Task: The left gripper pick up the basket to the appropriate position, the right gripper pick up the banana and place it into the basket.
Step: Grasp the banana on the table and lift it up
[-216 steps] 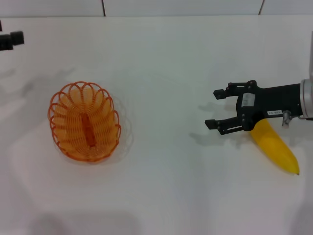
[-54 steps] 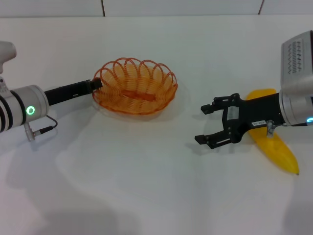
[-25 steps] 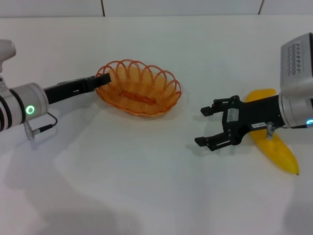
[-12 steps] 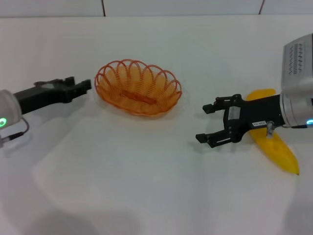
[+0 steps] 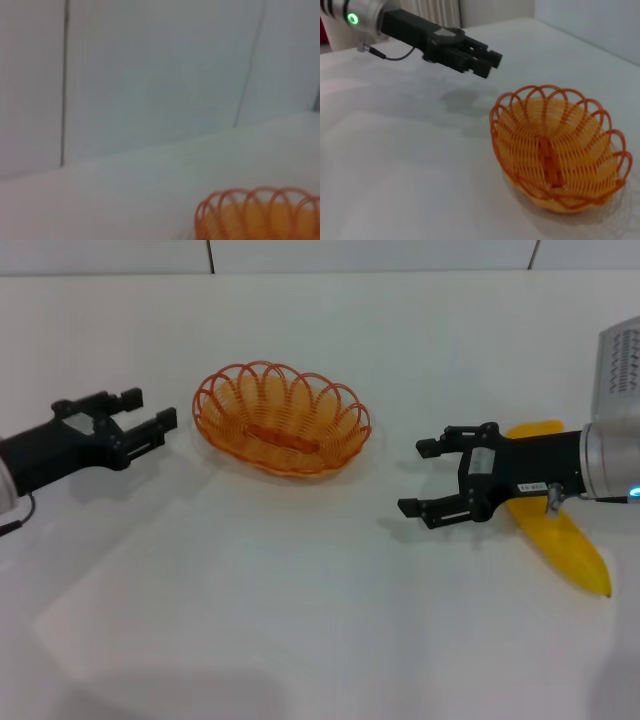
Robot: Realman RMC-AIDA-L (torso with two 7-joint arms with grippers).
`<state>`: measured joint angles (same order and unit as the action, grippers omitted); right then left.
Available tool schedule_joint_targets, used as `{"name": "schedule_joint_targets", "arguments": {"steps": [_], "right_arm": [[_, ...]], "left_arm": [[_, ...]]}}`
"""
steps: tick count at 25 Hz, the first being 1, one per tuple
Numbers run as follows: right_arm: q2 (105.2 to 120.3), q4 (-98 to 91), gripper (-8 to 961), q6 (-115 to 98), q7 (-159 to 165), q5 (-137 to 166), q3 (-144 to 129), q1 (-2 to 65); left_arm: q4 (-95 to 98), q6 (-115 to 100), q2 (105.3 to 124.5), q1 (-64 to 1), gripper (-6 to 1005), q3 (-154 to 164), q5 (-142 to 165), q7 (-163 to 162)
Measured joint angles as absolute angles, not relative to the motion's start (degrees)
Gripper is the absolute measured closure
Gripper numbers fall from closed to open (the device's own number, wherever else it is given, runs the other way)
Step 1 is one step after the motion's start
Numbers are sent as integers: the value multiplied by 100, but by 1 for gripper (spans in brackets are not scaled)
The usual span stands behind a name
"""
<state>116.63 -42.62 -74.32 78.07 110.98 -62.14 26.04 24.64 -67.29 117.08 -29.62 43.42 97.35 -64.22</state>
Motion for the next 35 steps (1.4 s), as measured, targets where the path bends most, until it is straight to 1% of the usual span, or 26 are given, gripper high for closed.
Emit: {"name": "schedule_joint_targets", "arguments": {"steps": [4,11,15,19,24,26,31,35], "right_arm": [[11663,-4267,58,-7432,7655,10796,-6214,2590],[11663,-4386,57,-7362,7582,10424,-5980,2447],[11664,-4848,57,-7456,7807,10427,-5884,2258],[11669,-5673,56,-7326,8732,10649,-5942,2054],[11712,-6932,57,-7352,10125,11600,-6272,1717],[11704,-7333,59,-7428,10680,11959,-6567,1613],[11704,-8104,67,-7945,11698,12705,-7075,1519],[11698,-8372,77,-8085,12126,13064,-7264,1520]], "left_arm": [[2623,-7457,11699,-2604,419,4331,9248,-5698],[2643,-7655,11635,-2268,421,4344,9164,-5493],[2638,-7632,11644,-2208,419,4349,9357,-5484],[2620,-7615,11643,-2181,417,4351,9431,-5487],[2633,-7615,11650,-2195,415,4342,9434,-5488],[2634,-7615,11650,-2199,415,4326,9429,-5488],[2637,-7616,11649,-2203,416,4315,9425,-5477],[2637,-7615,11648,-2208,416,4307,9425,-5469]]}}
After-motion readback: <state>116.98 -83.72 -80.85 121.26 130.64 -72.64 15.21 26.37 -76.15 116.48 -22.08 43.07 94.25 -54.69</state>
